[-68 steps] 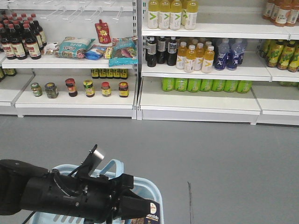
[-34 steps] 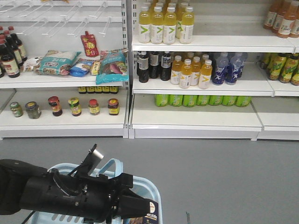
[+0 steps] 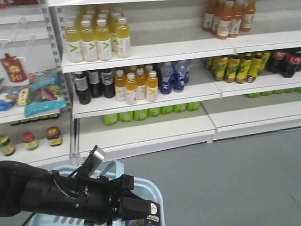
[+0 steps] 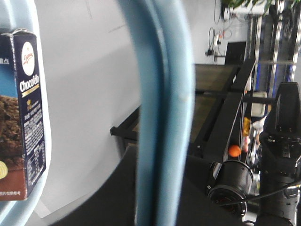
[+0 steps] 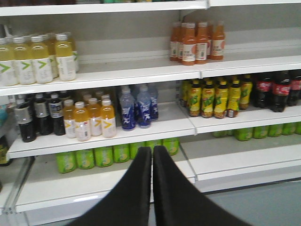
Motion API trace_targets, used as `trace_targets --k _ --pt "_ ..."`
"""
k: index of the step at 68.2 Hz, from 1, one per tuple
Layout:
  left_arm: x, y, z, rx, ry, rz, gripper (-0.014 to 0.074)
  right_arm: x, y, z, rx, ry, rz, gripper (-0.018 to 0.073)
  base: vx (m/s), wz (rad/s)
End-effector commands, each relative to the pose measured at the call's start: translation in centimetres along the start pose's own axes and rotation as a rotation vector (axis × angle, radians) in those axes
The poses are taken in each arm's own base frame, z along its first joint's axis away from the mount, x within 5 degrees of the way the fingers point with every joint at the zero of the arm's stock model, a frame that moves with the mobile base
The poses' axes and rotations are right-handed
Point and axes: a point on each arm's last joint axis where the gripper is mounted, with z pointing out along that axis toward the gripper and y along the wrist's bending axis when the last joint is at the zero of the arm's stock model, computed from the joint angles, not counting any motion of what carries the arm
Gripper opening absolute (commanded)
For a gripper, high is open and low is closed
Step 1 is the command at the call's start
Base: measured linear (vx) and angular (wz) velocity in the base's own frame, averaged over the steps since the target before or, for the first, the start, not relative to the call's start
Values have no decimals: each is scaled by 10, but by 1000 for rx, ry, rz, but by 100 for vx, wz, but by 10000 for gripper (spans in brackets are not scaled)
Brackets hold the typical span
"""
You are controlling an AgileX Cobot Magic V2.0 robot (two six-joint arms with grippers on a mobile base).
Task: Left arm holds basket, right arm returns cookies
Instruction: 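Turn the base along the shelves toward the potted plant, basket held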
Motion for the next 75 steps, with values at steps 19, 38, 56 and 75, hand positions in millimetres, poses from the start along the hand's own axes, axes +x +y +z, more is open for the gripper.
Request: trace_targets --k 19,38,56,75 --pt "0 -21 -7 112 -4 17 -8 -7 0 -1 -5 -81 -8 -8 24 -62" --pt "0 -21 -7 112 -4 17 -8 -7 0 -1 -5 -81 -8 -8 19 -69" --pt "0 -21 -7 112 -4 17 -8 -7 0 -1 -5 -81 -8 -8 17 -67" --pt "0 -21 -7 112 -4 17 -8 -7 0 -1 -5 -81 -8 -8 16 -62"
